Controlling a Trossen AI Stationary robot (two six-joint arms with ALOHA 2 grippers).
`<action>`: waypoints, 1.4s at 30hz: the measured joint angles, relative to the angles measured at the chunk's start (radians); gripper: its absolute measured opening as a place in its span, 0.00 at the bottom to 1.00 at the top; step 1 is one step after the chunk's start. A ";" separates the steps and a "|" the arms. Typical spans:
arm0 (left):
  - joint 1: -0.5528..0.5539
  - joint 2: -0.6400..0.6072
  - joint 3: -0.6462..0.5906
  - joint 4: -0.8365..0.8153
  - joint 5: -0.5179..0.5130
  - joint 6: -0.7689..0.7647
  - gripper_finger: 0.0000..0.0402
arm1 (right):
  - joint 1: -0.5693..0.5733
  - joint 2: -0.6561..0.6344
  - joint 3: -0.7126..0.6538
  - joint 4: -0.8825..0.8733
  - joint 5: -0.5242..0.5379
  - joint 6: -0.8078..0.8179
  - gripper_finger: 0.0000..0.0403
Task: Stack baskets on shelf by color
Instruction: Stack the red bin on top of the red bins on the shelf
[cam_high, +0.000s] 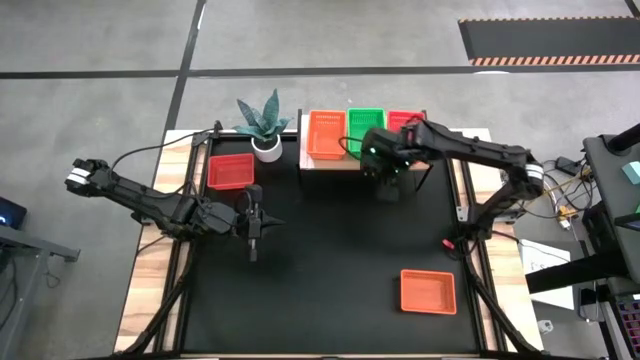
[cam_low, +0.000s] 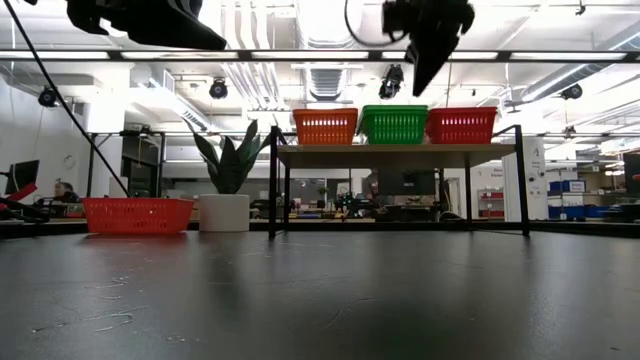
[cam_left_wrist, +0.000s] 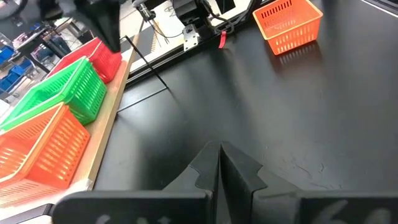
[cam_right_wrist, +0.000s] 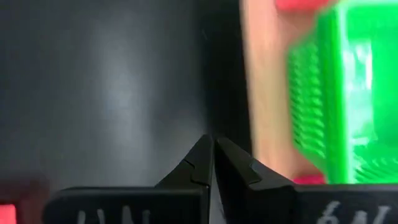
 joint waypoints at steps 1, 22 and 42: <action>0.000 0.000 0.000 0.000 0.000 -0.001 0.00 | 0.022 -0.022 -0.020 0.031 0.000 0.005 0.02; 0.002 0.000 -0.025 -0.014 -0.219 -0.267 0.00 | 0.306 -0.506 -0.735 0.861 0.003 -0.052 0.02; 0.300 0.073 -0.092 -0.218 -0.197 -0.910 0.00 | 0.270 -0.722 -1.063 1.283 -0.034 -0.300 0.02</action>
